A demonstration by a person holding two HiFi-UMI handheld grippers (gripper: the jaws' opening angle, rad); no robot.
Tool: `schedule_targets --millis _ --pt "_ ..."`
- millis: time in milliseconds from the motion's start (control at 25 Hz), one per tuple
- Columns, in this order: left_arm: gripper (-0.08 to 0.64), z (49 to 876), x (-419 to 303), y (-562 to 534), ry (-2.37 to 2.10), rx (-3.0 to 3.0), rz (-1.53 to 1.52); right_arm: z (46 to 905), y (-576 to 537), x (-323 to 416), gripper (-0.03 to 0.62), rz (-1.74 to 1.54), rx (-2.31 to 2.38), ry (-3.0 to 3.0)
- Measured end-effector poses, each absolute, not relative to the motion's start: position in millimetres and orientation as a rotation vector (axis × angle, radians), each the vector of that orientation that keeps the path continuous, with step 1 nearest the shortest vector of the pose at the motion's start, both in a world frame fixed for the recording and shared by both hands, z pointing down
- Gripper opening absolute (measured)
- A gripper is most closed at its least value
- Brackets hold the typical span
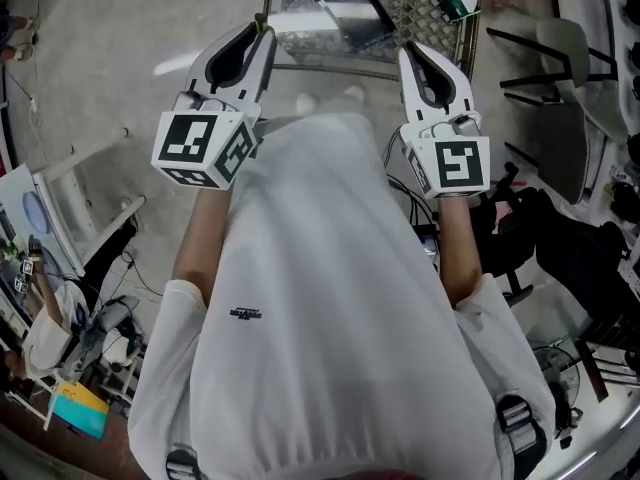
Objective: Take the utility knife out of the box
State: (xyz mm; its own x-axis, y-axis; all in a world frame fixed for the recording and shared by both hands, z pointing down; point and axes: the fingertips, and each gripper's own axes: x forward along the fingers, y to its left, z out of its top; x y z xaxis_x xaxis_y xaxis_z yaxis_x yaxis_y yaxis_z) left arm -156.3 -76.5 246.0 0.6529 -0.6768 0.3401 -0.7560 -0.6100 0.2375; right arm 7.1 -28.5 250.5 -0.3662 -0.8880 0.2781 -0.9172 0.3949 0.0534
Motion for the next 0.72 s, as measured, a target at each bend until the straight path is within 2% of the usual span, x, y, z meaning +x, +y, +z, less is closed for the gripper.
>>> schedule_targets --millis 360,720 --pt "0.058 249.1 -178.5 -74.0 -1.048 2.52 0.314 255.5 -13.3 -35.9 0.0 0.194 1.593 -2.374" --pt "0.058 247.7 -166.1 -49.9 -1.006 2.531 0.232 254.3 -2.9 -41.5 -0.002 0.165 1.626 -2.368"
